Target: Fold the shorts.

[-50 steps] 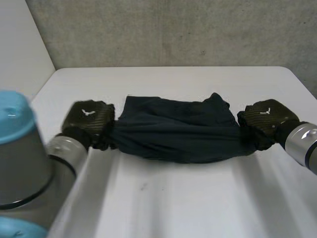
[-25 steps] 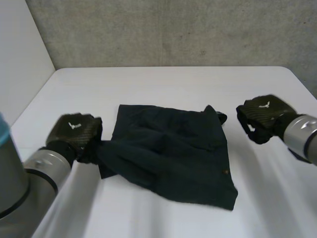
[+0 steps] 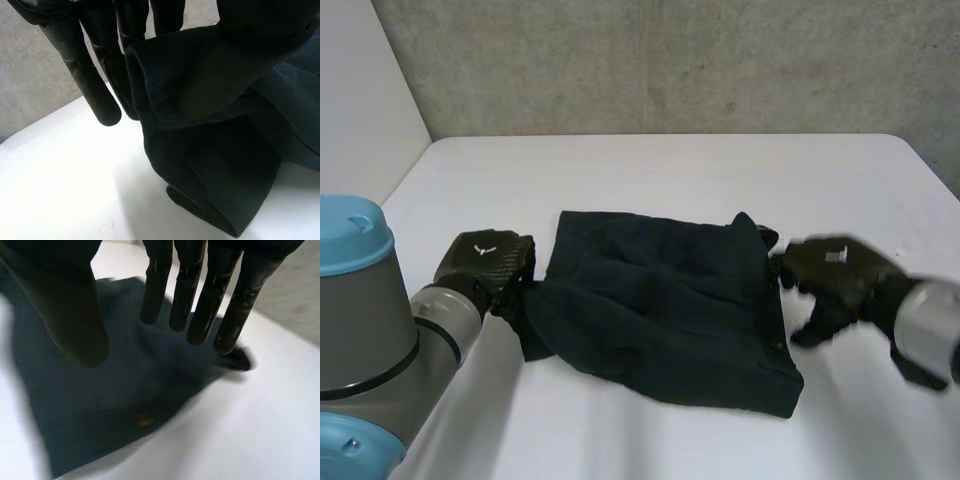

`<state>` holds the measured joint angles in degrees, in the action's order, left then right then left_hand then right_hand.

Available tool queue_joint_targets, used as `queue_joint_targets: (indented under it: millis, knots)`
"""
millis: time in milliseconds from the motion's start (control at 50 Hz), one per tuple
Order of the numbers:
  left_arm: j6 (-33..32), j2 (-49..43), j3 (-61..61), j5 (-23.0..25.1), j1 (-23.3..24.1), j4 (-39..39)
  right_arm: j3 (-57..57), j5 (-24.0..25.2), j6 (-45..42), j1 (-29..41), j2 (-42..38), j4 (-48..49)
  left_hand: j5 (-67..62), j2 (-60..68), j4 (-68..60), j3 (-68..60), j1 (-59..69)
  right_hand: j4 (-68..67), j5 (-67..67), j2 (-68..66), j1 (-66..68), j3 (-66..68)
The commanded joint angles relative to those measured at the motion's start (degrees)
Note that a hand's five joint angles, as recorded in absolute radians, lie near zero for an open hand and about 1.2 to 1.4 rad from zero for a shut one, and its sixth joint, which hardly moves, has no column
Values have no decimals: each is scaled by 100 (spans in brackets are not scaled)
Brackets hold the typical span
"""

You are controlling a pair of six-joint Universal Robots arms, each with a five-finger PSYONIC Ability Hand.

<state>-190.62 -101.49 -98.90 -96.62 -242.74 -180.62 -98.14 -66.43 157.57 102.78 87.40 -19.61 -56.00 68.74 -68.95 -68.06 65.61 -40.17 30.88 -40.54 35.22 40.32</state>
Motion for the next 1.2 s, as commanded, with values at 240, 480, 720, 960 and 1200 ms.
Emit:
queue_joint_targets:
  millis: [240, 480, 720, 960, 1200]
  knots:
    - [52, -29, -59, -6, 16, 0, -1446, 500, -534, 269, -898, 465, -1400, 1126, -1105, -1194, 1439, 768, -839, 805, -272, -783]
    - [52, -29, -164, -15, 25, 0, -769, -457, -112, 453, -1595, 1828, -1400, 1126, -1105, -1194, 1439, 688, -758, 724, -192, -702]
    - [52, -29, -200, -6, 60, -9, -224, -739, 2, 761, -1875, 2119, -1400, 1126, -1105, -1194, 1439, 335, -405, 371, 161, -349]
    - [52, -55, -235, -6, 60, -9, -4, -1117, -95, 911, -2403, 2417, -1400, 1126, -1105, -1194, 1439, -253, 182, -216, 748, 238]
    - [52, -38, -235, -15, 69, -9, 128, -1319, -112, 876, -2386, 2735, -1400, 1126, -1105, -1194, 1439, -3983, 3912, -3946, 4478, 3968]
